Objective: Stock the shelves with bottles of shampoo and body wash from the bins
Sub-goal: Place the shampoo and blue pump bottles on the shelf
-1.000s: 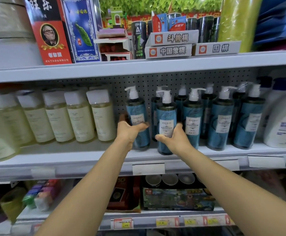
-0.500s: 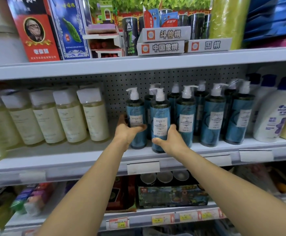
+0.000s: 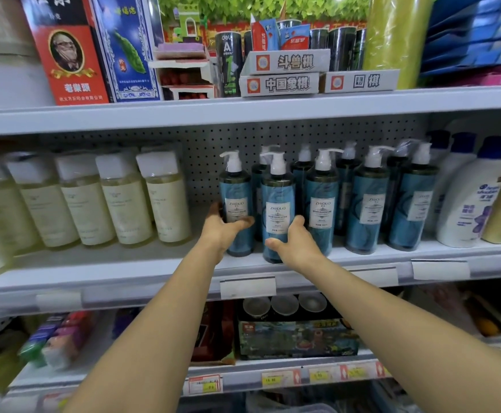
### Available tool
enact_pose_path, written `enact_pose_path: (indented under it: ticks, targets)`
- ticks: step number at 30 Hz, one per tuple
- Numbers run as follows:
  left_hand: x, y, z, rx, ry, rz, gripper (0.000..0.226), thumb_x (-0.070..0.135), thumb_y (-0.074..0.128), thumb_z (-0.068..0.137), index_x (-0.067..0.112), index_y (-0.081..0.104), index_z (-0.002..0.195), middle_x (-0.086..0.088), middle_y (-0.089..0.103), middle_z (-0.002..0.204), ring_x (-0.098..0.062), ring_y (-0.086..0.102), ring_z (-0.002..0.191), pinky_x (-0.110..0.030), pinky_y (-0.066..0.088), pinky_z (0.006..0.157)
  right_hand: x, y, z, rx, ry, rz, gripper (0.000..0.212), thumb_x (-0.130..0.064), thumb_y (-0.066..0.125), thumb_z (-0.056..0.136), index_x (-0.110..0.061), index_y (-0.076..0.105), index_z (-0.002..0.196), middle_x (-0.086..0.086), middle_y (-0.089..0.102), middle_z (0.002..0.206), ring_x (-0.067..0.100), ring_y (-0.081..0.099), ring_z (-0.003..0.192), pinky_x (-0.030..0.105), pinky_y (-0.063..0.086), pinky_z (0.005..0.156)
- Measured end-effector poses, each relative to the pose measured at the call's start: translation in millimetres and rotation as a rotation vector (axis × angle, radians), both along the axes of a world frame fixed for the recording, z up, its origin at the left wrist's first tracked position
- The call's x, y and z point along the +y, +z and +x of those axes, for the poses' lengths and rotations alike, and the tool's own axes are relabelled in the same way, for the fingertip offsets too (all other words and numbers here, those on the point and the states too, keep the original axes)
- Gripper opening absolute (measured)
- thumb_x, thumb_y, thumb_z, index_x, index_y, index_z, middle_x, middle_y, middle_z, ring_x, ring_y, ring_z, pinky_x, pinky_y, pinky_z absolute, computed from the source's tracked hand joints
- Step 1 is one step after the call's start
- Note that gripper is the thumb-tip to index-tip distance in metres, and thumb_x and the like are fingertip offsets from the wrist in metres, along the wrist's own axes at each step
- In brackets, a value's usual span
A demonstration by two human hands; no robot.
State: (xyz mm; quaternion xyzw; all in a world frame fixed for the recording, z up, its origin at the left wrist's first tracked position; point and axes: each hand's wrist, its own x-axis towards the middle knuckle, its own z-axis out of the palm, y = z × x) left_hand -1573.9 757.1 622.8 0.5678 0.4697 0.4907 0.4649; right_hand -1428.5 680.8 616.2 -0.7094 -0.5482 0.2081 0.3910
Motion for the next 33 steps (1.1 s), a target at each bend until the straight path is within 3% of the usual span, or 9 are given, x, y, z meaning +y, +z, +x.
enact_pose_path:
  ticks: [2, 6, 10, 14, 17, 21, 27, 30, 33]
  targets:
    - [0, 1, 0, -0.014, 0.007, -0.060, 0.057, 0.006, 0.085, 0.074, 0.014, 0.052, 0.120, -0.006, 0.067, 0.113, -0.026, 0.064, 0.108, -0.044, 0.053, 0.096, -2, -1, 2, -0.034, -0.011, -0.001, 0.047, -0.022, 0.067, 0.091, -0.008, 0.034, 0.121, 0.013, 0.050, 0.135, 0.031, 0.052, 0.122, 0.044, 0.045, 0.102]
    - [-6, -2, -5, -0.104, 0.095, -0.125, 0.060, 0.005, 0.083, 0.077, 0.006, 0.053, 0.129, -0.007, 0.067, 0.118, -0.026, 0.063, 0.109, -0.036, 0.052, 0.085, -7, -7, 8, -0.073, -0.025, -0.003, 0.043, -0.015, 0.064, 0.091, -0.008, 0.039, 0.125, 0.012, 0.051, 0.133, 0.031, 0.052, 0.120, 0.041, 0.045, 0.099]
    - [-28, -7, -12, -0.281, 0.205, -0.159, 0.078, 0.013, 0.080, 0.082, 0.012, 0.037, 0.146, -0.009, 0.053, 0.140, -0.026, 0.055, 0.122, -0.044, 0.044, 0.108, -14, -19, 14, -0.079, -0.062, 0.117, 0.055, -0.009, 0.062, 0.091, -0.011, 0.036, 0.139, 0.009, 0.045, 0.138, 0.028, 0.050, 0.122, 0.043, 0.044, 0.105]
    - [-77, -14, -15, -0.479, 0.212, -0.164, 0.054, 0.014, 0.073, 0.089, 0.014, 0.048, 0.137, -0.005, 0.060, 0.124, -0.016, 0.059, 0.108, -0.040, 0.048, 0.104, -26, -25, 16, 0.029, -0.035, 0.338, 0.042, -0.006, 0.056, 0.093, -0.015, 0.042, 0.132, 0.000, 0.048, 0.112, 0.015, 0.052, 0.097, 0.035, 0.049, 0.089]
    - [-102, -25, -18, -0.621, 0.198, -0.190, 0.038, 0.011, 0.070, 0.091, 0.013, 0.056, 0.127, -0.008, 0.067, 0.111, -0.021, 0.066, 0.104, -0.041, 0.055, 0.095, -42, -27, 13, 0.089, 0.078, 0.464, 0.031, -0.008, 0.053, 0.096, -0.020, 0.049, 0.124, -0.003, 0.052, 0.094, 0.007, 0.050, 0.078, 0.028, 0.045, 0.074]
    - [-123, -47, -23, -0.690, 0.192, -0.221, 0.022, 0.010, 0.066, 0.093, 0.011, 0.061, 0.114, -0.009, 0.070, 0.095, -0.021, 0.068, 0.085, -0.037, 0.061, 0.076, -63, -48, 4, 0.013, 0.236, 0.507, 0.022, -0.013, 0.053, 0.097, -0.026, 0.054, 0.115, -0.012, 0.055, 0.085, 0.007, 0.053, 0.074, 0.029, 0.047, 0.070]
    - [-154, -99, -31, -0.627, 0.251, -0.371, 0.012, 0.015, 0.062, 0.096, 0.010, 0.063, 0.108, -0.009, 0.070, 0.090, -0.022, 0.068, 0.079, -0.037, 0.061, 0.066, -83, -107, -14, -0.033, 0.436, 0.401, 0.019, -0.017, 0.055, 0.095, -0.025, 0.060, 0.111, -0.025, 0.054, 0.079, 0.007, 0.055, 0.069, 0.034, 0.049, 0.066]
    - [-171, -138, -42, -0.571, 0.328, -0.480, 0.009, 0.017, 0.061, 0.097, 0.011, 0.063, 0.105, -0.006, 0.071, 0.088, -0.020, 0.067, 0.077, -0.034, 0.059, 0.063, -90, -148, -12, 0.004, 0.496, 0.214, 0.018, -0.016, 0.053, 0.096, -0.027, 0.059, 0.109, -0.018, 0.054, 0.070, 0.007, 0.051, 0.061, 0.032, 0.045, 0.061]
    - [-187, -180, -52, -0.512, 0.355, -0.606, 0.009, 0.018, 0.060, 0.098, 0.012, 0.063, 0.103, -0.005, 0.071, 0.091, -0.020, 0.067, 0.081, -0.034, 0.056, 0.067, -97, -193, -9, 0.026, 0.515, -0.001, 0.019, -0.013, 0.053, 0.096, -0.029, 0.058, 0.105, -0.003, 0.057, 0.070, 0.008, 0.048, 0.057, 0.039, 0.047, 0.060]
